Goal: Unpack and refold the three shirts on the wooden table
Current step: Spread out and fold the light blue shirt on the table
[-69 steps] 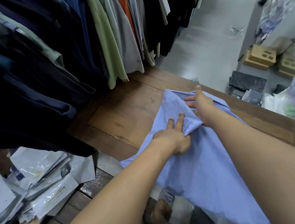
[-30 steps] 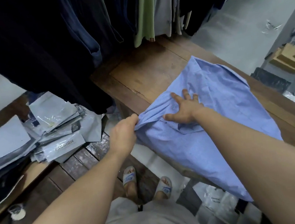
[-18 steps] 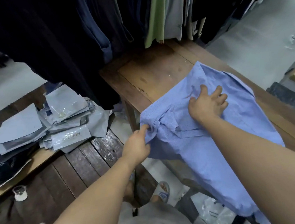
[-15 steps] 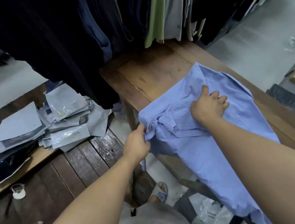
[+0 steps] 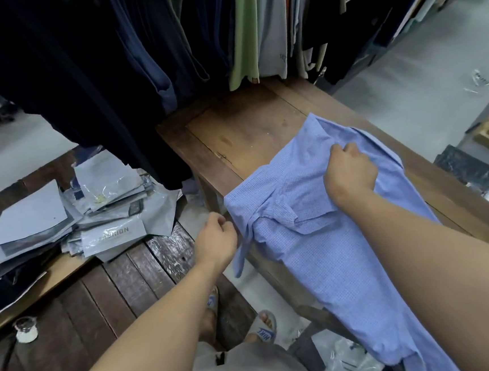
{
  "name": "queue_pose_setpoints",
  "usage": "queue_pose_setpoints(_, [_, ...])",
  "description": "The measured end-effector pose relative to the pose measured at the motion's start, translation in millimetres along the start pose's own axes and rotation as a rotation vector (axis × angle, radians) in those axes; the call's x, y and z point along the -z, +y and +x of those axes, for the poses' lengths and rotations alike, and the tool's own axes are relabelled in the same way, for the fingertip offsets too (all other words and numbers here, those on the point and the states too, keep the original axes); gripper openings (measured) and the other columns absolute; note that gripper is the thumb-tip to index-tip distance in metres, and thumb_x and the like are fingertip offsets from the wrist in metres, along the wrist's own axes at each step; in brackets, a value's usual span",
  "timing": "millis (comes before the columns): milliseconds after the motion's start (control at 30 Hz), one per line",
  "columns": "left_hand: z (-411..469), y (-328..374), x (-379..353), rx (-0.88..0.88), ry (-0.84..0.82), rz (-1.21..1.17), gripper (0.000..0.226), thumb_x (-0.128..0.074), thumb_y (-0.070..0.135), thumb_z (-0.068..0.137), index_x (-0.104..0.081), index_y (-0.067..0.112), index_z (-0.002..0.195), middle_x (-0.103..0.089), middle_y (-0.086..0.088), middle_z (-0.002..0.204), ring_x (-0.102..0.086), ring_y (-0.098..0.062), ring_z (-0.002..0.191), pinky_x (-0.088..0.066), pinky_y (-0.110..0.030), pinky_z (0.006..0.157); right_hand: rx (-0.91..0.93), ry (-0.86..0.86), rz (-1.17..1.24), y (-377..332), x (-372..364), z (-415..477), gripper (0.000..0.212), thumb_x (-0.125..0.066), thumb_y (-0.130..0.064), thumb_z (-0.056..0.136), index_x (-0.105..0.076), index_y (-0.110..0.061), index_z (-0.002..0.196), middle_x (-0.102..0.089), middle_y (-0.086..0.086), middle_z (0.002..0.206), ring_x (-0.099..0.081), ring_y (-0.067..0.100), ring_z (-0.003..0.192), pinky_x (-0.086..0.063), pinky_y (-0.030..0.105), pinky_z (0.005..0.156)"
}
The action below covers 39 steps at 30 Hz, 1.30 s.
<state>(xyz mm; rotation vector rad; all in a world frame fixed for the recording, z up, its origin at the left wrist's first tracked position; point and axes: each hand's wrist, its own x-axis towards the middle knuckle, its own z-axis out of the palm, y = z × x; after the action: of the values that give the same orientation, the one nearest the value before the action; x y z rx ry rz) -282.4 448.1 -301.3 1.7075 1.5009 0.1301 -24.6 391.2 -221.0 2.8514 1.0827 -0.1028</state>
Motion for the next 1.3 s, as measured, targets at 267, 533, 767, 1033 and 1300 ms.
queue_pose_setpoints(267, [13,29,-17,0.017,0.030,-0.488,0.064,-0.050,0.042,0.097,-0.019,0.025,0.151,-0.042,-0.004,0.152,-0.047,-0.025,0.134,-0.040,-0.046,0.112,0.340,-0.081,0.122,-22,-17,-10,0.048,-0.042,-0.038,0.103,-0.046,-0.018,0.146,-0.037,0.013,0.153,-0.036,0.037,0.134,-0.035,0.049,0.106])
queue_pose_setpoints(533, [35,19,-13,0.177,-0.026,-0.430,0.045,-0.040,0.045,0.104,-0.028,0.021,0.141,-0.052,-0.005,0.122,-0.052,-0.022,0.099,-0.042,-0.032,0.081,0.296,-0.353,0.092,-39,-30,0,0.060,-0.026,-0.056,0.103,-0.018,-0.034,0.158,-0.002,0.011,0.168,-0.017,0.037,0.148,-0.025,0.053,0.116])
queue_pose_setpoints(767, [39,-11,8,-0.151,0.135,-0.135,0.050,-0.051,0.046,0.101,-0.040,0.015,0.064,-0.045,-0.004,0.075,-0.045,-0.029,0.087,-0.036,-0.038,0.074,0.065,-0.319,0.157,-43,-34,30,0.066,-0.023,-0.063,0.101,-0.018,-0.034,0.159,0.006,0.018,0.167,-0.007,0.044,0.150,-0.015,0.056,0.119])
queue_pose_setpoints(1033, [39,-9,13,-0.197,0.169,-0.092,0.045,-0.046,0.049,0.102,-0.047,0.015,0.072,-0.051,0.000,0.069,-0.051,-0.019,0.068,-0.048,-0.047,0.069,-0.053,-0.242,0.093,-47,-38,45,0.068,-0.024,-0.060,0.100,-0.019,-0.026,0.159,-0.008,0.019,0.164,-0.013,0.042,0.147,-0.020,0.053,0.116])
queue_pose_setpoints(1300, [47,11,9,-0.444,0.453,0.199,0.030,-0.052,0.046,0.096,-0.059,0.018,0.104,-0.055,-0.001,0.110,-0.045,-0.026,0.109,-0.042,-0.042,0.093,0.285,-0.118,0.029,-60,-50,46,0.063,-0.028,-0.054,0.102,-0.028,-0.020,0.155,-0.017,0.017,0.164,-0.017,0.037,0.149,-0.020,0.050,0.118])
